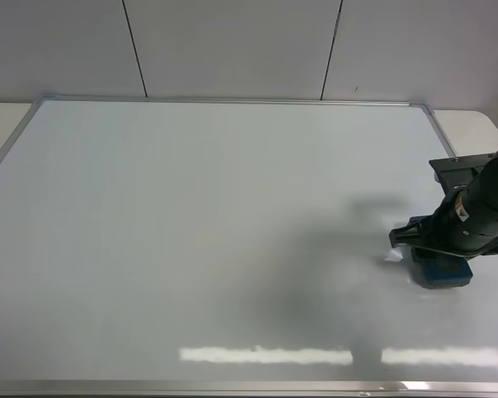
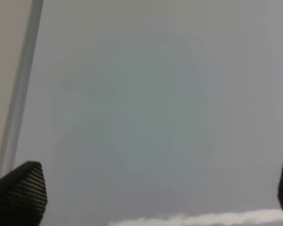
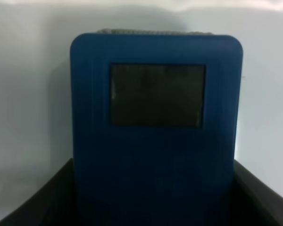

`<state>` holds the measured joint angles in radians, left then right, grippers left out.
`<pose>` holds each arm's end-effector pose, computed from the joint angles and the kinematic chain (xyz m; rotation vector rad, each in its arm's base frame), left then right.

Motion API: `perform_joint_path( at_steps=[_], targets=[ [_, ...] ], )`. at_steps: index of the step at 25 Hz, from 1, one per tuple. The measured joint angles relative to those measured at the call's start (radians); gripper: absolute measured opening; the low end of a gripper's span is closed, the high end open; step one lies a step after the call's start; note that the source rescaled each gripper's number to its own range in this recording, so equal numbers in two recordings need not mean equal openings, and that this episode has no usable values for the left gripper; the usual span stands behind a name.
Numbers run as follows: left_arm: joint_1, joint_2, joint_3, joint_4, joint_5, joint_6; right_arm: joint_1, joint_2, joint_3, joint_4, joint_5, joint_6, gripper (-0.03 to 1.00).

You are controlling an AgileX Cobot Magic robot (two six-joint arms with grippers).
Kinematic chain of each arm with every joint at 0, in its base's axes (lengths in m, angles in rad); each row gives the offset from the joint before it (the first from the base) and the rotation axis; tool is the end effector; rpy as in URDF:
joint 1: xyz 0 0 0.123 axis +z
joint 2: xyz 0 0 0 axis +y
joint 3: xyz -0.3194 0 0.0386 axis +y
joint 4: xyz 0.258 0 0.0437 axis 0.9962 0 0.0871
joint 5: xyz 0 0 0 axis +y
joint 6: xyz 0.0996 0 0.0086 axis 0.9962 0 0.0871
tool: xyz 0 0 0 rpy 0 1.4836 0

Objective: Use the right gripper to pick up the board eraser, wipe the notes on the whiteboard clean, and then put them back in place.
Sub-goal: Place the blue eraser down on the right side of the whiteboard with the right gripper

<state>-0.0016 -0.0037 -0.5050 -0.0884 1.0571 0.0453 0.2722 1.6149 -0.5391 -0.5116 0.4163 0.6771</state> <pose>-0.0262 -0.0076 0.2799 0.0519 2.0291 -0.0780 0.2311 0.0439 0.1384 -0.0691 2.8793 -0.2070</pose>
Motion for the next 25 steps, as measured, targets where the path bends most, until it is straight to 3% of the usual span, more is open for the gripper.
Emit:
perform_joint_path(
  at_steps=[25],
  targets=[
    [0.000, 0.000, 0.000, 0.000, 0.000, 0.000, 0.000, 0.011, -0.001, -0.002, -0.007, 0.032, 0.00]
  ],
)
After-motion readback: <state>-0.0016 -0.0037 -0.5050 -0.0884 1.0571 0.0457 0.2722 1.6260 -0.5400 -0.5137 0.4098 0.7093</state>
